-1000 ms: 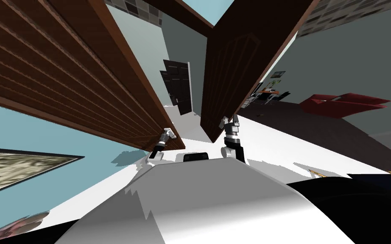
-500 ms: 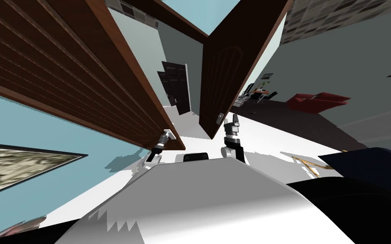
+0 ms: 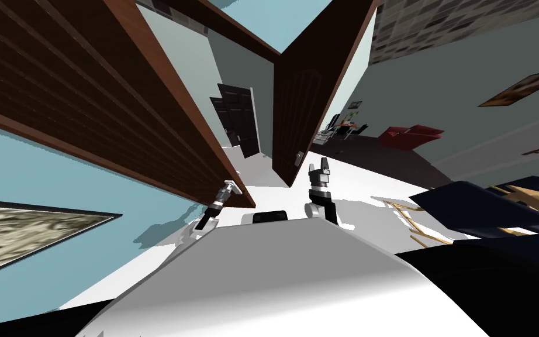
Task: Pull the door open
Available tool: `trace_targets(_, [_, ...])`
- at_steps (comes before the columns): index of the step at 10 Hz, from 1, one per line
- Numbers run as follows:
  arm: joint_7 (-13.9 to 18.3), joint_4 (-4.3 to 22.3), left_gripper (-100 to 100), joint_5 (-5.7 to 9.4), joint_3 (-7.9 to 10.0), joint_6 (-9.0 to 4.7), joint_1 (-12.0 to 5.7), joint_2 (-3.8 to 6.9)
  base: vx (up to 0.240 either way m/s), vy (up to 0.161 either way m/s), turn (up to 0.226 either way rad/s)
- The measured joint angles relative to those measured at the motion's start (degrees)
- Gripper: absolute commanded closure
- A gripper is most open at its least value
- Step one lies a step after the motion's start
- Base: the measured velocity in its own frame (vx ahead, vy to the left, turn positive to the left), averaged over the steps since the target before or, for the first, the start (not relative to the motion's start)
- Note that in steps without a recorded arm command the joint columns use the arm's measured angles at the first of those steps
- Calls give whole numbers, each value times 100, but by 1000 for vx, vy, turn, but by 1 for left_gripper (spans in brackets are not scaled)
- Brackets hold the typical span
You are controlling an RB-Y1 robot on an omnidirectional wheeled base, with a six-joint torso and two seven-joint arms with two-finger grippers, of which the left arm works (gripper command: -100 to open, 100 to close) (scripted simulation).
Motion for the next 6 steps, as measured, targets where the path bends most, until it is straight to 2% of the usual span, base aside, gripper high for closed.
trace_targets(2, [83, -56, 100, 0, -72, -110, 127, 123, -132, 75, -51])
trace_targets(3, [88, -50, 100, -6, -94, -115, 148, 121, -157, 64, -145])
trace_targets(6, [169, -4, 100, -5, -122, -270, 171, 242, -177, 81, -124])
